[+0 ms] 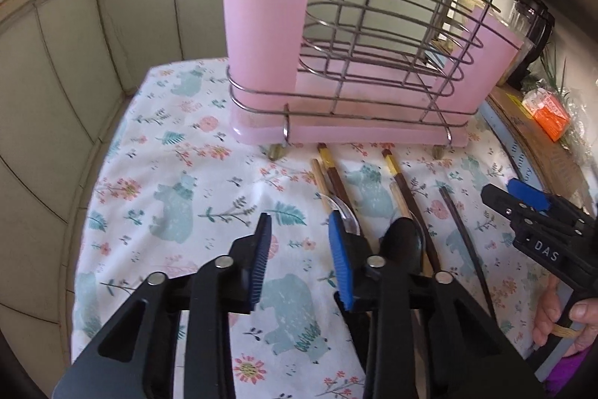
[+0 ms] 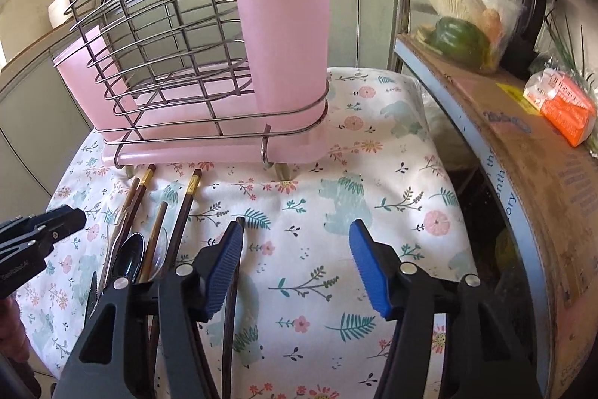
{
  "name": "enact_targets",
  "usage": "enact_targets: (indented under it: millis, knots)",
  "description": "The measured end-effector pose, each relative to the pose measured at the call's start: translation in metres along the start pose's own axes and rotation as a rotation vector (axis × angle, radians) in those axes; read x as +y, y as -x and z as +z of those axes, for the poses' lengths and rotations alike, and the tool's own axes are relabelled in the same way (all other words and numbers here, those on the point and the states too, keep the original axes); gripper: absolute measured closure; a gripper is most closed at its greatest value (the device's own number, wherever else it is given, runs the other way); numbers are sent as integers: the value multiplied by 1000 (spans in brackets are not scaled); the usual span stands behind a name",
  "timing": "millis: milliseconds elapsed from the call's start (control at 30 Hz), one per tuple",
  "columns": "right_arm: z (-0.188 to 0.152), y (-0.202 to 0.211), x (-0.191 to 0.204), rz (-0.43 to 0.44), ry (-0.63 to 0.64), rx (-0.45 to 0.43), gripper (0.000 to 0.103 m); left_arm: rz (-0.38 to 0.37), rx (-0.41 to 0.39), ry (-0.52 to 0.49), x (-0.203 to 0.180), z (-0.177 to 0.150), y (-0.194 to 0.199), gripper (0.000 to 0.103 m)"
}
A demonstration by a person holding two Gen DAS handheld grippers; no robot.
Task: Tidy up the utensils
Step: 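Move both tools down toward the utensils lying before the pink holder, then grasp the clear plastic utensil with the left tool while the right tool grasps a black chopstick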
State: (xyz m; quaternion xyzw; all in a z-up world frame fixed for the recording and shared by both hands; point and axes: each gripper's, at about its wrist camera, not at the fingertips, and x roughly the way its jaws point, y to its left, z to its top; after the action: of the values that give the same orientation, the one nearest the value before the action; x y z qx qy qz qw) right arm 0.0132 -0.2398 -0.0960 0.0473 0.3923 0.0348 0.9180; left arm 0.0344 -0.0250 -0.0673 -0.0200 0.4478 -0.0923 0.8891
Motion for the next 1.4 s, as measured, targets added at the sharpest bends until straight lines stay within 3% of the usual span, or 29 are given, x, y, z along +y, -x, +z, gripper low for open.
enact_targets:
  millis: [100, 233, 467, 633, 933, 1067, 1133, 1167, 1400]
  knots:
    - [0, 0, -3, 15, -7, 4, 46, -81, 54, 16, 0, -1, -5, 74]
    - [0, -3, -1, 30, -6, 13, 50, -134, 89, 21, -6, -1, -13, 74]
    - [-1, -9, 2, 68, -1, 47, 56, -114, 117, 24, -12, 8, -33, 74]
    - [-1, -13, 3, 95, -6, 72, 60, -125, 130, 20, -13, 10, -41, 86]
    - [-1, -20, 7, 124, -12, 116, 65, -115, 71, 14, -14, 12, -25, 89]
    - [-2, -20, 9, 136, -16, 126, 66, -80, 10, -6, -15, 13, -9, 91]
    - [-2, -20, 12, 136, -13, 128, 66, -58, -19, -16, -16, 14, -3, 101]
    - [-2, -20, 13, 136, -10, 129, 66, -26, -73, -20, -16, 14, 0, 101]
    - [-4, -20, 20, 133, 5, 138, 66, -1, -123, -28, -15, 15, 11, 101]
